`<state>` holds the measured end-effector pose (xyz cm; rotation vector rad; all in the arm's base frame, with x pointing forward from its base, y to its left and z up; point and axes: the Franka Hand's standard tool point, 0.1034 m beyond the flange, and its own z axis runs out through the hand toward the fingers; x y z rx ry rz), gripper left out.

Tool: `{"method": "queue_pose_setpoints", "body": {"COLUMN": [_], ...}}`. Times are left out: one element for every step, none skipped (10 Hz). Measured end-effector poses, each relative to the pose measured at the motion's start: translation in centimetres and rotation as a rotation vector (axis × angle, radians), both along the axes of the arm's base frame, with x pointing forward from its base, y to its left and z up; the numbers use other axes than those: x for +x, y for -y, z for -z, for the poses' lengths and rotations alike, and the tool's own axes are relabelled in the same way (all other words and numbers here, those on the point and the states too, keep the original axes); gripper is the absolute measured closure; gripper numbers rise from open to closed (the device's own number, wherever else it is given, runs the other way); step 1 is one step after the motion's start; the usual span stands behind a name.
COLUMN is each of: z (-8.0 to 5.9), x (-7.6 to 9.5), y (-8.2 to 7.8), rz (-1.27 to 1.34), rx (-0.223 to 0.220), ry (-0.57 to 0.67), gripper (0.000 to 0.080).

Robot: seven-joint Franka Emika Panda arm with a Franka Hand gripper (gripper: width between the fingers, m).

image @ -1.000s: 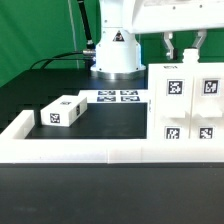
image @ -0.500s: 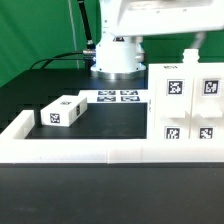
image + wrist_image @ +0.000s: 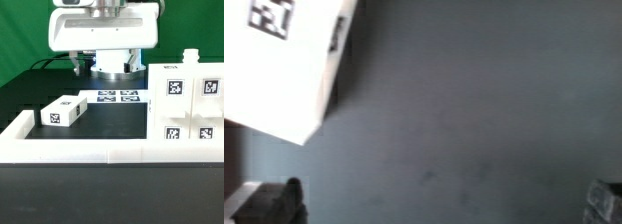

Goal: Assemble cabinet

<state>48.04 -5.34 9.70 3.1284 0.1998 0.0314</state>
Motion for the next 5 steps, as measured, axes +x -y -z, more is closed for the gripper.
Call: {"method": "queue_pose_setpoints", "body": {"z": [0.0,0.1,0.1,0.1,0.0], "x": [0.0,0.0,0.0,-0.1,-0.6], "y": [-0.2,0.0,0.0,0.2,1.3], "rz": [-0.005,-0.003,-0.003,0.014,0.108], "rx": [0.0,0.0,0.0,0.003,0.013], "ry": [-0.001,-0.001,-0.002,-0.008,-0.059], "gripper": [0.0002,0.0002,0.0002,0.0002,0.0002]}}
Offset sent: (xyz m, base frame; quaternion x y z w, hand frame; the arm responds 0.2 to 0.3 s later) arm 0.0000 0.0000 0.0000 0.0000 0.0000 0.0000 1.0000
